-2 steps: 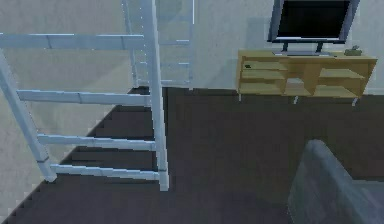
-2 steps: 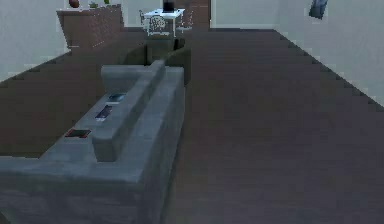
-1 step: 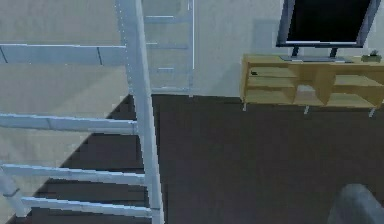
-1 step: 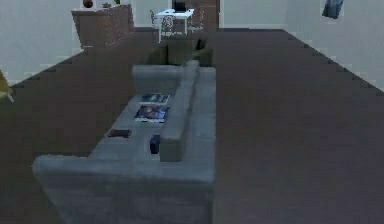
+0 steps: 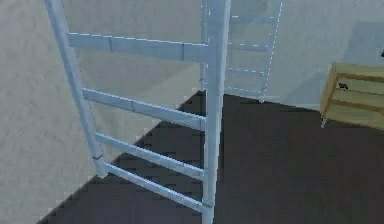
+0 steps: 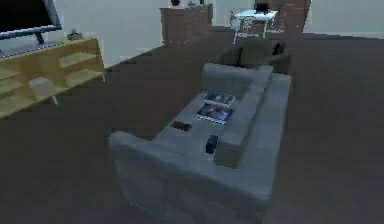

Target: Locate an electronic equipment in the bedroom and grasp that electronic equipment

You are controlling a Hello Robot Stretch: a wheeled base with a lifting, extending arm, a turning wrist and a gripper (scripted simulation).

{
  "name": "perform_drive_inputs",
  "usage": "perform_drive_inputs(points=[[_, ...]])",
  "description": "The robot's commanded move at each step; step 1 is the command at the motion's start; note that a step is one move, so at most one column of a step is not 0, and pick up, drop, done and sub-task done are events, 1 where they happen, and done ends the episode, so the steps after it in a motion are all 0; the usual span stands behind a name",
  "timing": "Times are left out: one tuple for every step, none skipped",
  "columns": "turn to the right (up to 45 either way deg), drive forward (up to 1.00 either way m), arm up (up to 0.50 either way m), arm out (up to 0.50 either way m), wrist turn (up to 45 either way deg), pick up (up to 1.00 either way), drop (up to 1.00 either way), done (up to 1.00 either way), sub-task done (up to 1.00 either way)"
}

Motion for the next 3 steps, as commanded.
perform_drive_inputs(points=[[45.0, 0.0, 0.0, 0.0, 0.0, 0.0, 0.0, 0.0, 0.0], [6.0, 0.0, 0.0, 0.0, 0.0, 0.0, 0.0, 0.0, 0.0], [0.0, 1.0, 0.0, 0.0, 0.0, 0.0, 0.0, 0.0, 0.0]])
